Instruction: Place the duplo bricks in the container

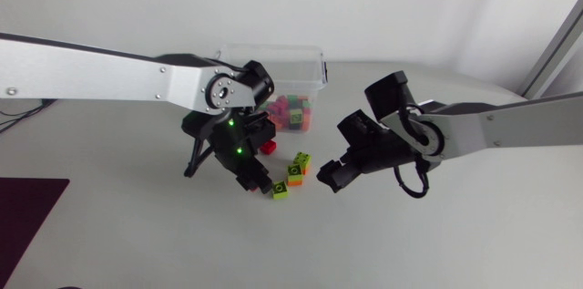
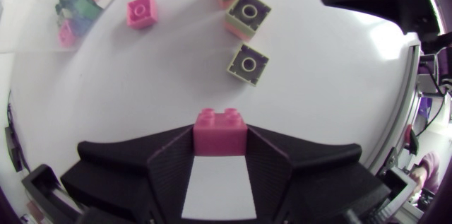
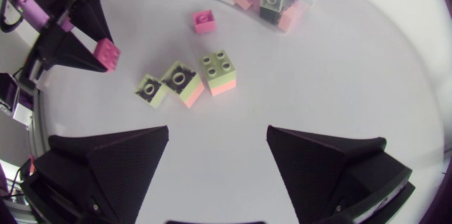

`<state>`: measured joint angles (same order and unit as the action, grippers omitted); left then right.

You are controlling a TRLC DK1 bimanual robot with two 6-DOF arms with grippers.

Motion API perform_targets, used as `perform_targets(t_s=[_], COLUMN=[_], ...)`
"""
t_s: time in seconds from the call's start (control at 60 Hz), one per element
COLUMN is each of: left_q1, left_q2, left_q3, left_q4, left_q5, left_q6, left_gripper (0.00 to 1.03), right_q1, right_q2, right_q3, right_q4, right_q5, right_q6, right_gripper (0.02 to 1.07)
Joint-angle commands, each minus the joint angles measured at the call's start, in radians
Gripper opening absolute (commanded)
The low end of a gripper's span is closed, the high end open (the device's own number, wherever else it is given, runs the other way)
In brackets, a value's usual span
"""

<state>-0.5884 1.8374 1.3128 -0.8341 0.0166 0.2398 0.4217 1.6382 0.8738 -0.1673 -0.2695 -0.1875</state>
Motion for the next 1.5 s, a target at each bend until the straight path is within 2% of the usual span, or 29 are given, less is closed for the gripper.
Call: perform_targets(t_s=[0.0, 0.417, 0.717, 0.867, 0.933, 1.083, 1.233, 1.4, 1.483], left_q1=[0.024, 0.127, 0.19, 0.217, 0.233, 0.256, 0.269, 0.271, 0.274], left_q2=[-0.07, -0.181, -0.182, -0.13, -0.118, -0.092, -0.059, -0.015, 0.01], left_q3=[0.003, 0.152, 0.23, 0.278, 0.282, 0.289, 0.301, 0.313, 0.324], left_q4=[-0.02, -0.008, 0.079, 0.089, 0.124, 0.178, 0.23, 0.28, 0.314], left_q5=[-0.006, 0.003, 0.088, 0.118, 0.141, 0.171, 0.184, 0.187, 0.189], left_q6=[0.046, 0.171, 0.231, 0.24, 0.242, 0.239, 0.23, 0.21, 0.199], left_gripper=[0.4, 0.4, 0.4, 0.4, 0.41, 0.41, 0.42, 0.43, 0.43], right_q1=[-0.009, -0.006, 0.028, 0.045, 0.051, 0.06, 0.068, 0.068, 0.061], right_q2=[0.075, 0.298, 0.37, 0.397, 0.411, 0.437, 0.451, 0.416, 0.351], right_q3=[0.067, 0.228, 0.324, 0.376, 0.396, 0.422, 0.432, 0.396, 0.36], right_q4=[-0.011, -0.038, -0.072, -0.103, -0.112, -0.121, -0.12, -0.097, -0.094], right_q5=[-0.013, -0.01, 0.024, 0.036, 0.039, 0.042, 0.041, 0.042, 0.042], right_q6=[-0.044, -0.17, -0.201, -0.211, -0.216, -0.228, -0.228, -0.21, -0.202], right_gripper=[1.02, 1.02, 1.02, 0.92, 0.92, 0.74, 0.42, 0.32, 0.32])
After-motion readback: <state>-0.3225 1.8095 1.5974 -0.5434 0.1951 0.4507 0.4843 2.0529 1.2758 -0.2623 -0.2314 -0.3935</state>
